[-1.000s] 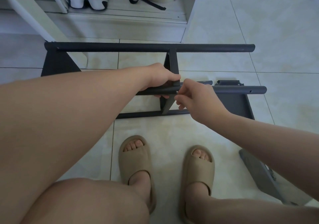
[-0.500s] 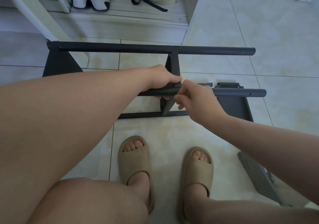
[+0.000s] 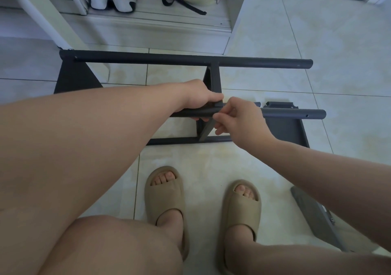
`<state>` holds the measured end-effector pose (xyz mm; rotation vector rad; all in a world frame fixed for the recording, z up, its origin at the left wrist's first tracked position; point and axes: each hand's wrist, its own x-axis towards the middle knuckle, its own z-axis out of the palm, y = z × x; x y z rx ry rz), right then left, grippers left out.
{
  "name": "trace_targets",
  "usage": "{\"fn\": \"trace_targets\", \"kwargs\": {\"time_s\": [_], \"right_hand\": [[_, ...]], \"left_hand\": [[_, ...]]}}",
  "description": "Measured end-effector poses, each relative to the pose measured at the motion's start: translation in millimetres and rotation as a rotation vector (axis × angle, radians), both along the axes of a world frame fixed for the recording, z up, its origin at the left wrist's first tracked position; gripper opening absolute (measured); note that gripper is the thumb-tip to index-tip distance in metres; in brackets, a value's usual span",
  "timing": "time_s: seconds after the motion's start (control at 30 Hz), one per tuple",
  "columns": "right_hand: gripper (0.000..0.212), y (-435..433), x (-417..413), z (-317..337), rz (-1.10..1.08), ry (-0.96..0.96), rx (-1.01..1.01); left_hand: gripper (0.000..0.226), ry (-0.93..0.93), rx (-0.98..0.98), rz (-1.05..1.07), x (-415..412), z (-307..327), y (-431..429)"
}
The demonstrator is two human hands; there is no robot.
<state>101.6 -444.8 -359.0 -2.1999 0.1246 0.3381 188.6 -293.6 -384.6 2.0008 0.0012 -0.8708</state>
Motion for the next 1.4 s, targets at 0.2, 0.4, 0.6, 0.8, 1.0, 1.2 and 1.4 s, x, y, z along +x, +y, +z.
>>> {"fn": "trace_targets", "kwargs": {"time_s": [0.2,0.4,0.6,0.8,1.0,1.2,1.4], "right_hand": [[0.016,-1.0,1.8,2.5,0.179,-0.073,-0.225],[0.014,1.7,8.0,3.7,-0.014,0.062,0.012],[0.012,-2.1,5.4,5.3,0.133,0.022,-0.143],[0.008,-10.6,15.3,11.1,0.262,-0.063,-0.347],[0.020,-15.5,19.6,2.3,0.241,-0.173,-0.432],[0.019,-19.5,29.5,3.0,0.241,-0.116,-0.425],[0.031,-22.0,16.1,1.7,0.349,-0.206,-0.539]], "left_hand": [[0.045,0.001,0.002,-0.022,-1.1,1.2,1.3],[0.043,0.004,0.000,-0.005,-0.8,1.0,0.6],[0.045,0.005,0.004,-0.009,-2.3,0.0,2.2],[0.046,0.015,0.009,-0.016,-2.0,3.0,1.0],[0.046,0.012,0.019,-0.033,-3.1,4.5,1.3],[0.040,-0.012,0.005,-0.017,-3.9,4.4,3.5],[0.043,-0.212,0.200,0.003,-17.9,5.0,-3.5]]}}
